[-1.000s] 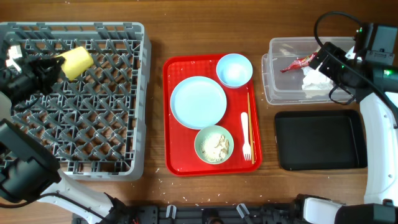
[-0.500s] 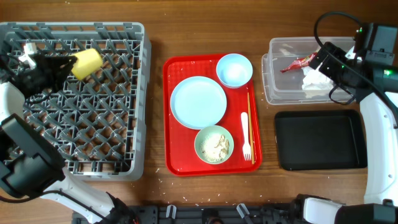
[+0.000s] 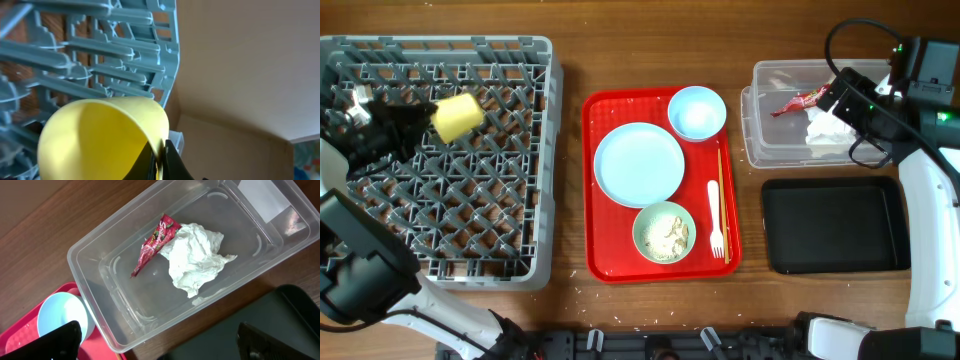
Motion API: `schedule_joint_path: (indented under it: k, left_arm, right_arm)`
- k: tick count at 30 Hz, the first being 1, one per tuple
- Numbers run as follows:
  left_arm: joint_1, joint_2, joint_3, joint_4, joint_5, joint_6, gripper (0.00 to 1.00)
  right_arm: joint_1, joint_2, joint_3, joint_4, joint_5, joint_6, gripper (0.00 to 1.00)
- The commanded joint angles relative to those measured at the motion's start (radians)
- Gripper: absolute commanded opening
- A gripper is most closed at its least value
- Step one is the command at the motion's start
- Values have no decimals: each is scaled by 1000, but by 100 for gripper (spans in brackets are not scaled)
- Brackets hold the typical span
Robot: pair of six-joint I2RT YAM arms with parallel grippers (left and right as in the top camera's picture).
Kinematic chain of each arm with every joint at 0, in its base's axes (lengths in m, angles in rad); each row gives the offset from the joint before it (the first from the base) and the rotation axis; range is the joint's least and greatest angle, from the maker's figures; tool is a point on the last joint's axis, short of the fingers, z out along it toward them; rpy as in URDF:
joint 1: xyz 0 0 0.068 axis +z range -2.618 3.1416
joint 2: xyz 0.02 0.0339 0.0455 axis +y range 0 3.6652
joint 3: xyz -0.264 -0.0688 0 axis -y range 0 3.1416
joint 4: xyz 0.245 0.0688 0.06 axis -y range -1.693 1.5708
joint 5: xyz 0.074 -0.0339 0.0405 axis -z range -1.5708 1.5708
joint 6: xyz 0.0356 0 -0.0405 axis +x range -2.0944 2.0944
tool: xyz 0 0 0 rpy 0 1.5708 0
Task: Sort waste into correct bins and load items into the dishwasher rack
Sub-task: 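Carry the yellow cup to the dish rack and set it down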
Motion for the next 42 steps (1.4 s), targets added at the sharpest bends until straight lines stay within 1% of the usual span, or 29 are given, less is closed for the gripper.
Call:
schedule_joint_path:
  k: [1,3,5,6,7,8,10,12,15,16,17,19,20,21,22,23,24,25,26,28,29,30,32,33,34,35,36,38,42]
  left_arm:
    - [58,8,-10,-21,-155,9,4]
    - [80,8,-10,-35,-208,10,7]
    - [93,8,-10,-62,-263,9,8]
    - [97,8,-10,-62,-266,9,11]
    - [98,8,-10,-62,-265,4,27]
    - [98,8,-10,-67,-263,-8,31]
    - [99,7,-10,-68,-262,-50,30]
    - [107,-8,-9,-77,-254,-51,23]
    - [111,-73,-9,-85,-251,-51,23]
    - [111,-121,-9,-93,-251,-51,25]
    - [111,-179,-9,-96,-262,-62,31]
    - [111,-240,-9,-107,-319,-103,38]
    - [111,-260,-9,-111,-346,-103,80]
    - [111,-288,-9,-116,-386,-103,100]
    - [110,-299,-9,-122,-385,-103,99]
    - [106,-305,-9,-125,-381,-103,92]
    - [89,-307,-9,-120,-361,-103,56]
    - [63,-307,-9,-113,-356,-103,9]
    - [2,-306,-9,-85,-376,-91,4]
    - [-103,-306,-9,-37,-513,-91,4]
    - [-163,-305,-9,-17,-624,-92,4]
    - [-241,-303,-9,7,-771,-92,4]
    - [-341,-290,-9,47,-929,-92,4]
    - [-376,-284,-9,59,-991,-92,4]
    - [-407,-282,-9,60,-1105,-92,5]
    - [-418,-282,-9,58,-1180,-92,4]
    - [-420,-282,-9,48,-1210,-91,4]
    - [-417,-274,-9,31,-1212,-65,4]
    - [-418,-223,-9,14,-1208,-65,4]
  right_arm:
    - [2,4,16,3,13,11,100]
    - [2,4,16,3,13,12,100]
    - [2,4,16,3,13,12,100]
    - [2,4,16,3,13,12,100]
    - [2,4,16,3,13,12,100]
    - [2,4,16,3,13,11,100]
    - [2,4,16,3,13,12,100]
    - [2,4,16,3,13,11,100]
    - [2,4,16,3,13,12,100]
    - [2,4,16,3,13,12,100]
    - [2,4,16,3,13,12,100]
    - [2,4,16,3,13,12,100]
    - [2,4,16,3,13,12,100]
    - [2,4,16,3,13,12,100]
    - [2,4,16,3,13,12,100]
    - [2,4,16,3,13,12,100]
    - [2,4,16,3,13,12,100]
    - [2,4,16,3,13,11,100]
    - [2,4,16,3,13,11,100]
    - [2,4,16,3,13,12,100]
    - [2,4,16,3,13,12,100]
    - [2,4,16,3,13,11,100]
    - [2,4,16,3,13,11,100]
    - [2,4,16,3,13,12,100]
    - [2,4,16,3,13,11,99]
    - [2,4,16,3,13,12,100]
    - [2,4,16,3,13,12,100]
    - [2,4,16,3,13,12,100]
    - [2,4,16,3,13,12,99]
